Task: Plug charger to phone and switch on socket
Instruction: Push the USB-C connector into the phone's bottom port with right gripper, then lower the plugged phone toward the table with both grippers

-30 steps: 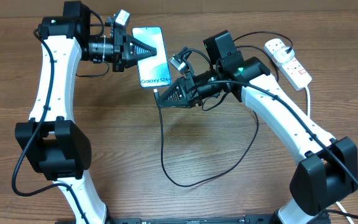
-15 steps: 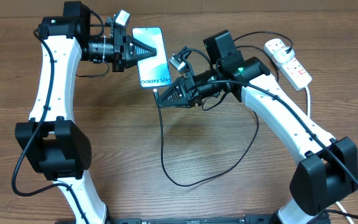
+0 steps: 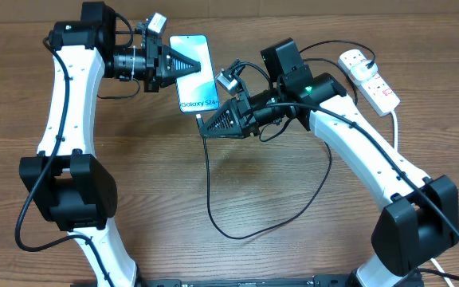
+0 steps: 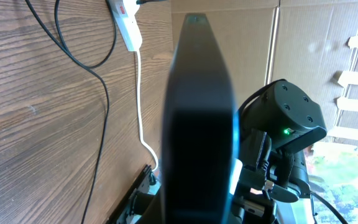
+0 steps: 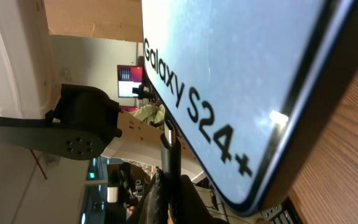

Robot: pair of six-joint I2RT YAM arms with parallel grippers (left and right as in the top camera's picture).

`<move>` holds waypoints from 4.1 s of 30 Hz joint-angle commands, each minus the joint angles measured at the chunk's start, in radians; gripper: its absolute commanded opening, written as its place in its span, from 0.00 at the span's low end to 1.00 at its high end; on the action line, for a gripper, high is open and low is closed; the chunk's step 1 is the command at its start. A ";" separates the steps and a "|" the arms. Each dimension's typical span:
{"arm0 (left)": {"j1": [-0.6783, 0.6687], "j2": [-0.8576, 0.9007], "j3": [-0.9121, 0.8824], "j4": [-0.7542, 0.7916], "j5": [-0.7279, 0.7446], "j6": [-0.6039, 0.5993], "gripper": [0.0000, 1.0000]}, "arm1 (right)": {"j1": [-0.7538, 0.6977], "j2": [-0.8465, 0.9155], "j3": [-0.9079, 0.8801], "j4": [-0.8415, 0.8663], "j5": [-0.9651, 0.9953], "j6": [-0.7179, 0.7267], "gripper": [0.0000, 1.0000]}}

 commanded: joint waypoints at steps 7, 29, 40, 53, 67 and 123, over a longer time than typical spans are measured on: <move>-0.013 -0.006 0.001 -0.012 0.028 -0.010 0.04 | -0.011 -0.005 0.018 0.008 0.021 -0.007 0.04; -0.013 -0.006 0.001 -0.031 0.066 -0.010 0.04 | -0.027 -0.005 0.018 0.015 0.048 -0.007 0.04; -0.013 -0.006 0.001 -0.036 0.066 -0.010 0.04 | -0.026 -0.005 0.018 0.066 0.048 0.011 0.04; -0.013 -0.006 0.001 -0.061 0.066 0.003 0.04 | -0.026 -0.005 0.018 0.144 0.086 0.057 0.04; -0.013 -0.006 0.001 -0.114 0.054 0.067 0.04 | -0.028 -0.005 0.018 0.151 0.112 0.052 0.04; -0.121 0.187 -0.134 0.217 -0.471 0.005 0.04 | -0.028 -0.005 0.018 -0.146 0.361 -0.053 0.73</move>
